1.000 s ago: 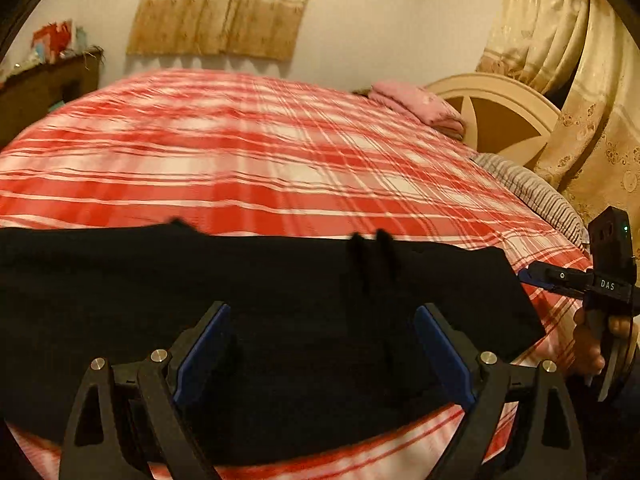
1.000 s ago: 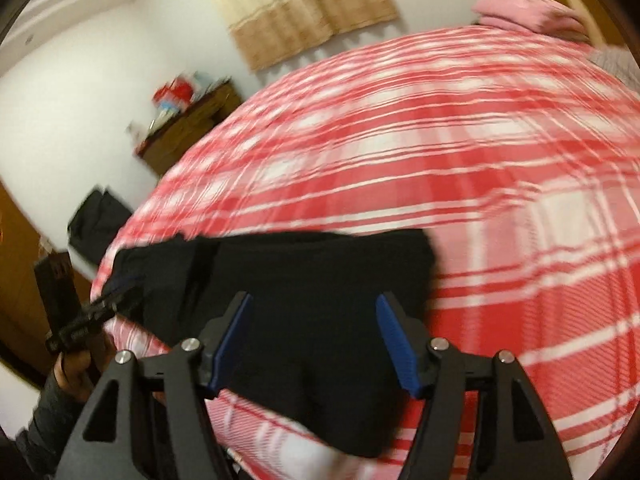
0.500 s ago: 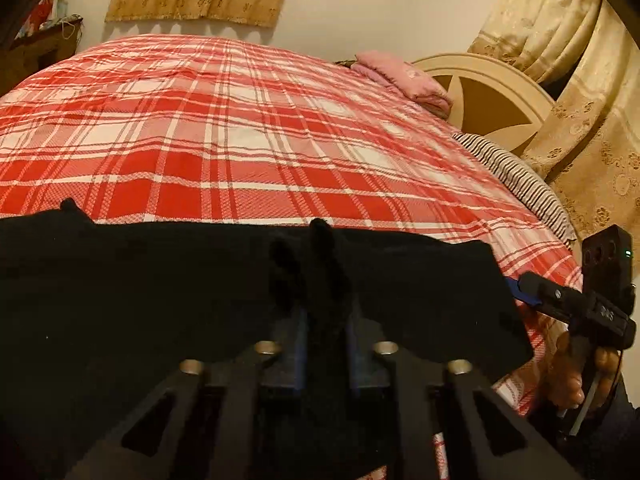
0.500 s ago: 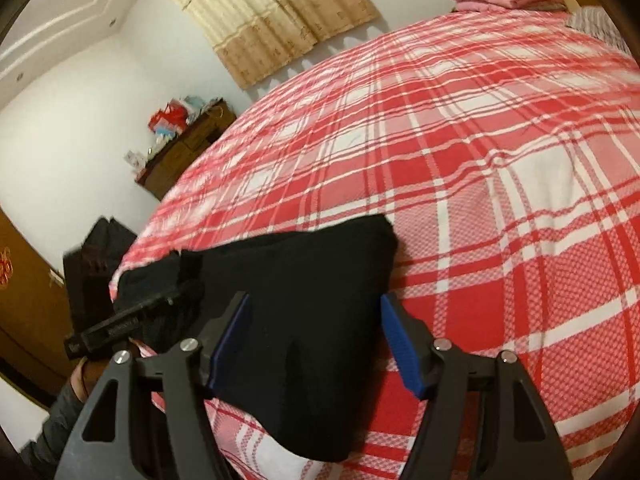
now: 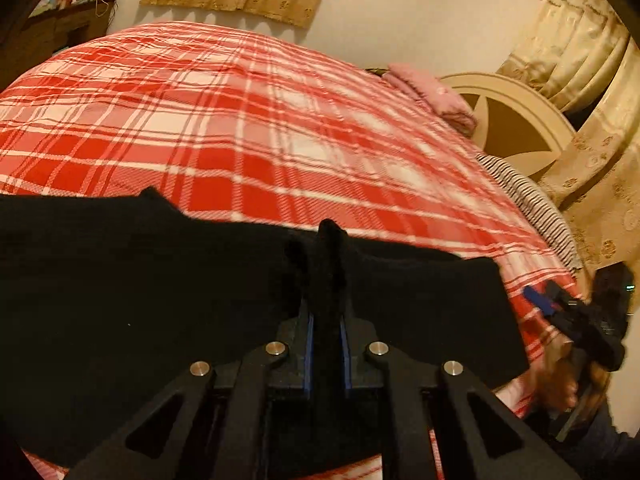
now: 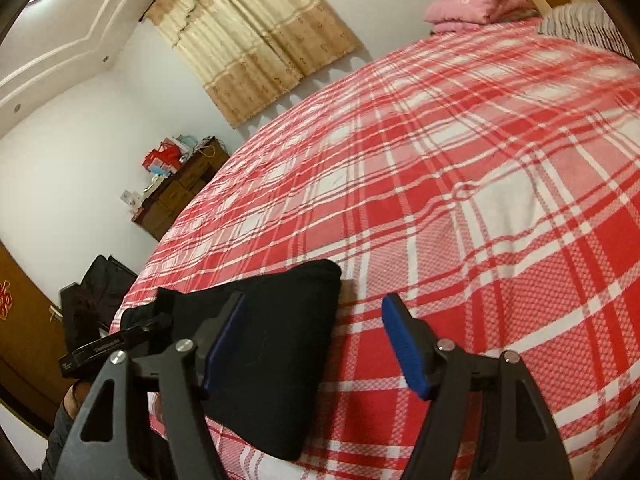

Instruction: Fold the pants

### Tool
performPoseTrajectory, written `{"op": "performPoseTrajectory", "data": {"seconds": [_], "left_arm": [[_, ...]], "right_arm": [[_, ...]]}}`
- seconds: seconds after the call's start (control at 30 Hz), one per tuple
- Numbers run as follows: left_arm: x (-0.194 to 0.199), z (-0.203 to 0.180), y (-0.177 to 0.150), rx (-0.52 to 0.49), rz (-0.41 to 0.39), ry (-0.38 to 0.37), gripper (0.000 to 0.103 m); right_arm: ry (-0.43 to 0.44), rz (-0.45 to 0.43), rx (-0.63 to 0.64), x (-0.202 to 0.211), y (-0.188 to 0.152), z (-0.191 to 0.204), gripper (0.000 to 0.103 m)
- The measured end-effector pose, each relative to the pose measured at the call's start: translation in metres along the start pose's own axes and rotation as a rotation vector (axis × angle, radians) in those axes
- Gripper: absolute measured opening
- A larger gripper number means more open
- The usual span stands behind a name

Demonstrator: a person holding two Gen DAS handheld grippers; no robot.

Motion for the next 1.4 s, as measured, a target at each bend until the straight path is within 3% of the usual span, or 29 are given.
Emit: {"op": "performPoseTrajectory", "data": {"seconds": [0.2, 0.33, 0.4, 0.47, 0.53, 0.6, 0.7, 0.87, 1.07, 1.17, 1.3, 1.4], "left_arm": [[-0.005, 0.001, -0.005, 0.002, -0.017, 0.013, 0.012], [-0.004, 0.003, -0.006, 0.021, -0.028, 0.019, 0.019], [-0.003, 0.005, -0.007, 0.014, -0.028, 0.017, 0.021], [0.003, 0.006, -0.008, -0.006, -0.031, 0.037, 0.027], [0.010, 0.010, -0.009, -0.011, -0.041, 0.061, 0.040], [0.017, 0.016, -0.009, -0.013, -0.052, 0.075, 0.043], [0.029, 0.027, -0.010, -0.023, -0.070, 0.168, 0.062], [0.063, 0.062, -0.010, -0.028, -0.100, 0.274, 0.062], [0.121, 0.124, -0.016, -0.065, -0.138, 0.506, 0.062], [0.144, 0.164, -0.023, -0.016, -0.141, 0.587, 0.062], [0.152, 0.205, -0.033, 0.041, -0.110, 0.616, 0.062], [0.146, 0.222, -0.037, 0.079, -0.101, 0.584, 0.062]], "right_arm": [[0.078, 0.032, 0.185, -0.003, -0.019, 0.035, 0.077], [0.083, 0.154, 0.275, -0.022, -0.041, 0.051, 0.077], [0.026, 0.212, 0.279, -0.036, -0.047, 0.045, 0.077], [0.011, 0.240, 0.269, -0.045, -0.047, 0.039, 0.077], [0.022, 0.234, 0.267, -0.042, -0.043, 0.037, 0.077], [0.023, 0.215, 0.252, -0.040, -0.041, 0.037, 0.077], [0.016, 0.160, 0.309, -0.033, -0.043, 0.045, 0.077], [0.018, 0.118, 0.362, -0.028, -0.049, 0.056, 0.077], [0.028, 0.057, 0.434, -0.021, -0.055, 0.069, 0.079], [0.017, 0.063, 0.488, -0.027, -0.065, 0.079, 0.079], [0.058, 0.059, 0.498, -0.028, -0.069, 0.088, 0.079], [0.080, 0.065, 0.494, -0.032, -0.072, 0.095, 0.080]]}}
Point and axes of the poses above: each gripper's, at about its wrist camera, not at the fingertips, and x roughly against the way its jaws point, z to its left, y to its top, the point moved 2 cm from there along -x, roughly the way its jaws point, and after that the axes turned 10 degrees about -x, right-handed, at the moved point
